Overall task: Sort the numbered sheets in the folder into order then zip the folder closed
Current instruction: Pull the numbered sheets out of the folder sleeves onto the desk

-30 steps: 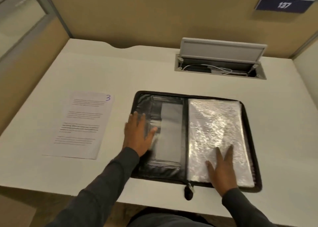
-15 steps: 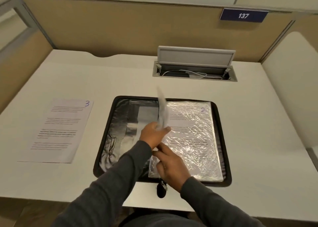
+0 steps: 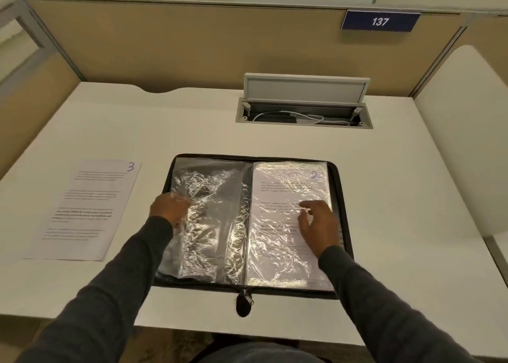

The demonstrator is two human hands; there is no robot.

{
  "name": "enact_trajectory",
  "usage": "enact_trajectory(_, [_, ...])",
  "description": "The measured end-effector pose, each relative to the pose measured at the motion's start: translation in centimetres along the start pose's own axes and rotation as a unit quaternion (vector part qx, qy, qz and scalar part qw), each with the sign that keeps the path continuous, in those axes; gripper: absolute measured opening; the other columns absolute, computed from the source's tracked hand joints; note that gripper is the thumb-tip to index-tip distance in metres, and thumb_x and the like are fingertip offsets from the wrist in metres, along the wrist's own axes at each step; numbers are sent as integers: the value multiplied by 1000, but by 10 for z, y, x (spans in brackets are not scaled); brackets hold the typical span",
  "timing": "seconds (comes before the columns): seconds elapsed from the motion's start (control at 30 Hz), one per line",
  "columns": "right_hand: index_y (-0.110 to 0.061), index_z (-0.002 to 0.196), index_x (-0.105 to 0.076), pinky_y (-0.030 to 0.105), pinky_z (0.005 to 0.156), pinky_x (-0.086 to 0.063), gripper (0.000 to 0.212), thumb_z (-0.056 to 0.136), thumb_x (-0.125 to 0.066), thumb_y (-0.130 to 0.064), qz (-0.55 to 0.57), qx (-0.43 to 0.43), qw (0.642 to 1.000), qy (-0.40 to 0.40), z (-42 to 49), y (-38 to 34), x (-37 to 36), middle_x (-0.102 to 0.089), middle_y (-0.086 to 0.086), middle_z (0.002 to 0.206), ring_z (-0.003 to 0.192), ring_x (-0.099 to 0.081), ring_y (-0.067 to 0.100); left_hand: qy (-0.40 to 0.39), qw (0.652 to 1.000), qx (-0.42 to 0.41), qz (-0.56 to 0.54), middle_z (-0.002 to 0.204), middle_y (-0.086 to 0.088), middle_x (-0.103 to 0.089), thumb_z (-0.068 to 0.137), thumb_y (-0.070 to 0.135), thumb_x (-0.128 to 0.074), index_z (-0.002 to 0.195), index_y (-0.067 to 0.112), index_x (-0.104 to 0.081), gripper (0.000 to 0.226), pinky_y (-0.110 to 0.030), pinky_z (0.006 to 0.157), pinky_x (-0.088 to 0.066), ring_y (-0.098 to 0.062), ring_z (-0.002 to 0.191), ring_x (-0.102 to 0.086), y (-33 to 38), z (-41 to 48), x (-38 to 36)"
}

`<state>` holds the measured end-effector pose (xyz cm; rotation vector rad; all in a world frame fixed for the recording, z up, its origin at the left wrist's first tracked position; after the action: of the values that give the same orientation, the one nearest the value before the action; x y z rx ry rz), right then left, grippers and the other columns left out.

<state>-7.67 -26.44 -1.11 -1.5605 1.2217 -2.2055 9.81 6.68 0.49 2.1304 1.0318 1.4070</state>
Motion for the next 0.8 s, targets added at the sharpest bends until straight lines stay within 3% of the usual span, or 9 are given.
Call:
enact_trajectory(0.1, [-11,128,-63,39,102,-46,33,96,-62,-19,-35,-107,994,0,22,29,12,-60,11,129,120,-57,29,36,995,-12,90,104,-18,-68,90,27,-65,101,4,-68,26,-44,95,-50,-37,101,-62,-4,10,13])
enact_trajectory(0.2, [-10,140,-53,42,102,-46,46,97,-61,-26,-68,-183,980,-21,41,50,17,-53,16,135,124,-53,35,72,991,6,111,116,-21,-65,86,22,-70,112,6,-65,31,-42,94,-49,-39,107,-59,-13,16,24])
enact_trajectory(0.3, [-10,135,-57,40,96,-48,44,97,-61,-30,-71,-219,972,-49,61,60,21,-59,18,127,115,-58,37,123,980,-7,154,116,-23,-60,84,26,-72,114,9,-58,37,-46,89,-50,-42,104,-58,-10,11,24])
enact_trajectory(0.4, [-13,123,-63,33,88,-47,36,94,-66,-34,-42,-234,970,-52,74,60,24,-66,8,116,108,-62,31,149,964,-77,204,115,-20,-55,84,32,-72,122,11,-55,46,-50,89,-50,-41,105,-56,9,2,12])
enact_trajectory(0.53, [-17,106,-62,29,78,-42,26,91,-70,-37,-14,-244,969,-44,82,57,25,-60,-2,94,89,-57,23,89,963,-186,171,111,-11,-61,83,27,-73,116,12,-63,38,-39,87,-51,-29,101,-60,48,-10,-26])
enact_trajectory(0.63, [-20,91,-62,32,77,-49,19,90,-71,-37,7,-244,969,-21,84,57,27,-65,-3,85,85,-62,23,16,964,-228,137,106,-4,-59,85,20,-71,108,13,-63,26,-32,83,-49,-21,97,-59,76,-18,-64])
enact_trajectory(0.8, [-19,89,-64,32,72,-49,22,95,-64,-40,-12,-182,983,-15,80,52,34,-69,1,86,80,-62,24,-44,935,-299,183,115,-2,-59,87,36,-69,110,20,-62,28,-40,97,-47,-21,107,-55,121,-19,-123])
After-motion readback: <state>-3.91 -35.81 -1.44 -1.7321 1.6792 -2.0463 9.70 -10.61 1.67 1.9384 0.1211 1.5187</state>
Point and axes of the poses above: each hand's wrist, its own z-axis towards the middle knuckle, its own x-axis out of the back of the hand, y = z × x, the point moved 5 cm from there along z, towards the middle knuckle
